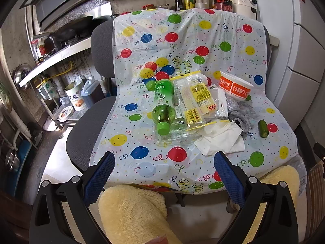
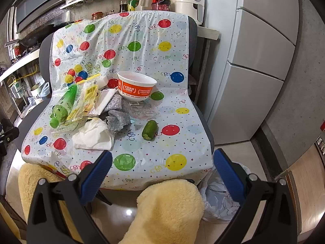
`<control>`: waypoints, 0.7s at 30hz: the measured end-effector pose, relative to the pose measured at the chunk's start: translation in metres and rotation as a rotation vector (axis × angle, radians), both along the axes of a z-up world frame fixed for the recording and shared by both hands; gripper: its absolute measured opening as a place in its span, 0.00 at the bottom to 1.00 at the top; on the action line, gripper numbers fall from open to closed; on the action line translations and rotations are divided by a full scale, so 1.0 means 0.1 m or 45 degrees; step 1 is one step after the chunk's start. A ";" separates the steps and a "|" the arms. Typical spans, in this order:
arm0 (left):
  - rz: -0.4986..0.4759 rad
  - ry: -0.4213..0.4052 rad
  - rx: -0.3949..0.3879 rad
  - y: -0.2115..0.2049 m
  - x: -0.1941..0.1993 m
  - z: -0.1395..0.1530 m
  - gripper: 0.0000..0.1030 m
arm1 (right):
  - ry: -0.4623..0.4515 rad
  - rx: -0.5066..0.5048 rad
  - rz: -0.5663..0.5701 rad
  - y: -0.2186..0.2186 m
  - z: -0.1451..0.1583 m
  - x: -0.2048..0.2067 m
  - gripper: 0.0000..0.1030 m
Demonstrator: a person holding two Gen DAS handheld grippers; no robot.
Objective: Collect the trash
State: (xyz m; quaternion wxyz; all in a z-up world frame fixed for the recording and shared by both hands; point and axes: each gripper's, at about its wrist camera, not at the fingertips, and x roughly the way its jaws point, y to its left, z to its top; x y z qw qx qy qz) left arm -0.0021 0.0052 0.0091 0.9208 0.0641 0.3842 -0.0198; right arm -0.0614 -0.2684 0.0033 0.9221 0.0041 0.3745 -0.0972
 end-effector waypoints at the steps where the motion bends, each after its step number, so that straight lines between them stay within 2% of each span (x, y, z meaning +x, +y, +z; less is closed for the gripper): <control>1: 0.001 0.000 0.000 0.00 0.00 0.00 0.94 | 0.000 -0.001 0.000 0.00 0.00 0.00 0.94; 21: 0.003 -0.002 -0.001 0.01 0.00 0.00 0.94 | -0.005 -0.013 0.001 0.00 -0.01 0.00 0.94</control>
